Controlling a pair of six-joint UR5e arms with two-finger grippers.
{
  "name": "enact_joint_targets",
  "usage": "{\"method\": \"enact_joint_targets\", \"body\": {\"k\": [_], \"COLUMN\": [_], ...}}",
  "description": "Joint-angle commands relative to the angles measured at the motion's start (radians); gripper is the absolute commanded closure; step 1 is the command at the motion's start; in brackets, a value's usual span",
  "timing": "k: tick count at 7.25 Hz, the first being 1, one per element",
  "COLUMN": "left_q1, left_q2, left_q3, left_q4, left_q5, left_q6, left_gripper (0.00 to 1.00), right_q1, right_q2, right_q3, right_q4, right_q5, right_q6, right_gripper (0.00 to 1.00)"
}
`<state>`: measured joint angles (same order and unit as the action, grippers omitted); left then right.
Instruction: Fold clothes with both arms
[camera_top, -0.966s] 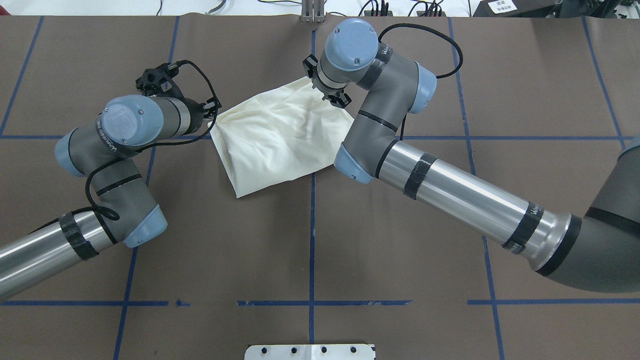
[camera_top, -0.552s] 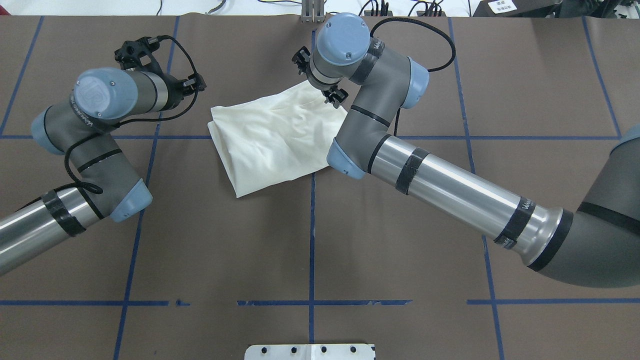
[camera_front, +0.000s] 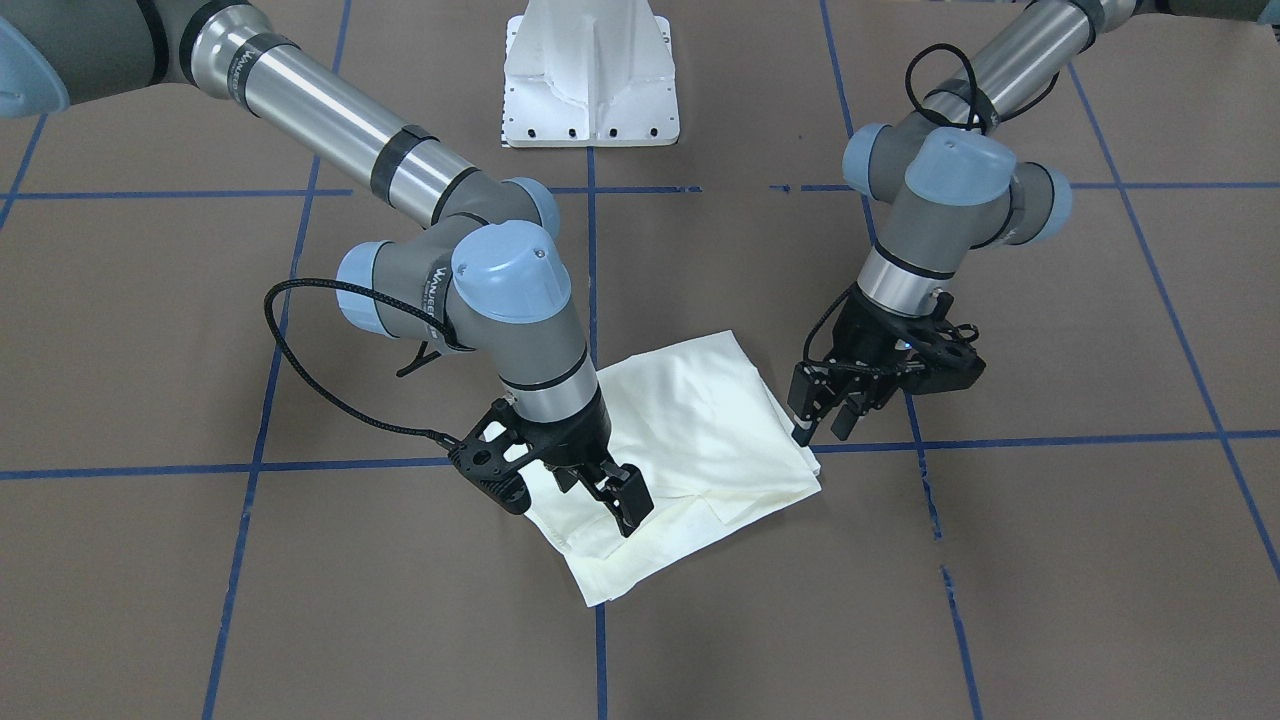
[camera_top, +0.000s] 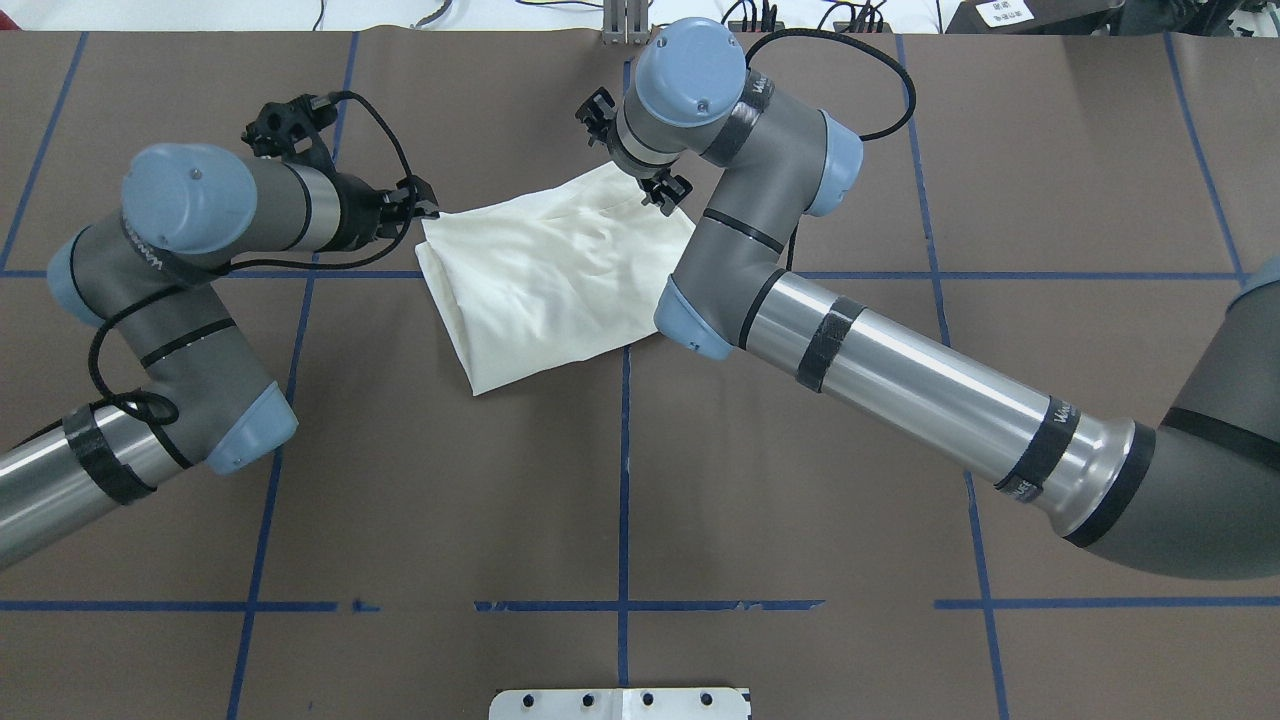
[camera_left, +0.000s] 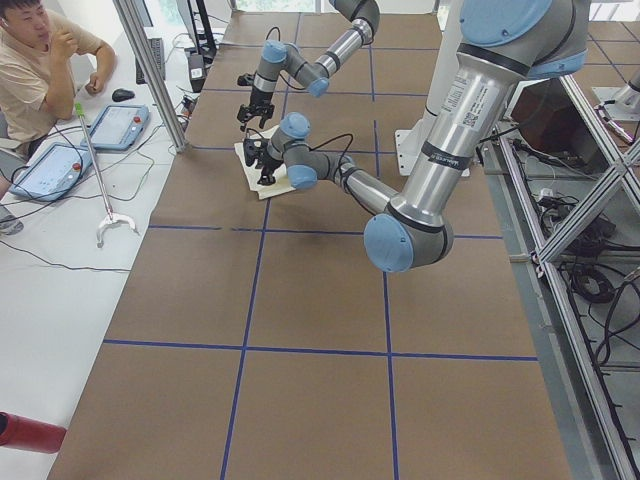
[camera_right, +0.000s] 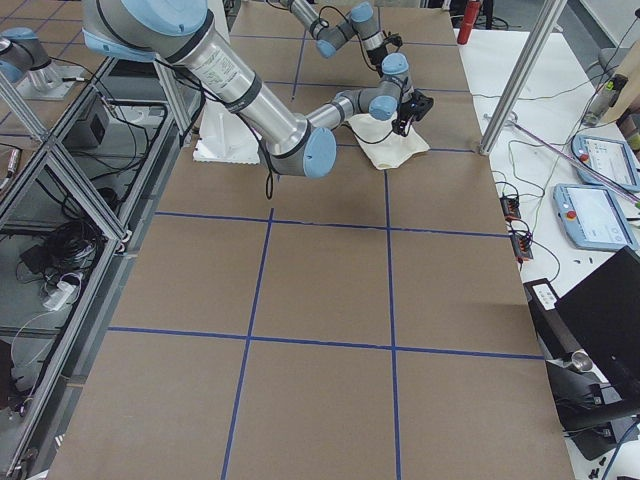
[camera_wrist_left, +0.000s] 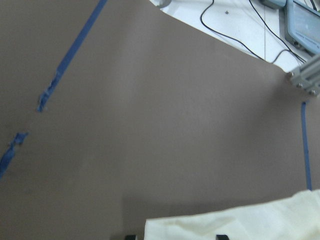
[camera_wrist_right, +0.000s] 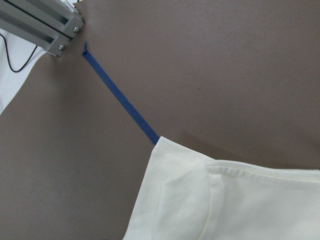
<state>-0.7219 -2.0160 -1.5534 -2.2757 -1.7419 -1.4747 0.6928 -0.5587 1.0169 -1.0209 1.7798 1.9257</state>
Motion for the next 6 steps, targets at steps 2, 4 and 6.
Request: {"method": "enact_joint_targets", "body": {"k": [2,4,6], "left_q1": [0.099,0.098,0.111], "left_q2": [0.072,0.132,0.119], "left_q3": [-0.045,-0.094,-0.087], "left_q4": [-0.002,-0.002,0.001], "left_q5": [-0.013,-0.018,-0.053], "left_q6": [0.011,0.092,0.08], "left_gripper": [0.99,1.0,1.0], "right_q1": [-0.004,0.002,0.002], "right_q2": [-0.009,-0.007,-0.006], "right_q3": [0.003,0.008,0.011], "right_q4": [0.001,0.001,0.002], "right_q5": [0.0,0.0,0.0], "right_q6": [0.003,0.003,0.003], "right_gripper": [0.71,0.74,0.74]}}
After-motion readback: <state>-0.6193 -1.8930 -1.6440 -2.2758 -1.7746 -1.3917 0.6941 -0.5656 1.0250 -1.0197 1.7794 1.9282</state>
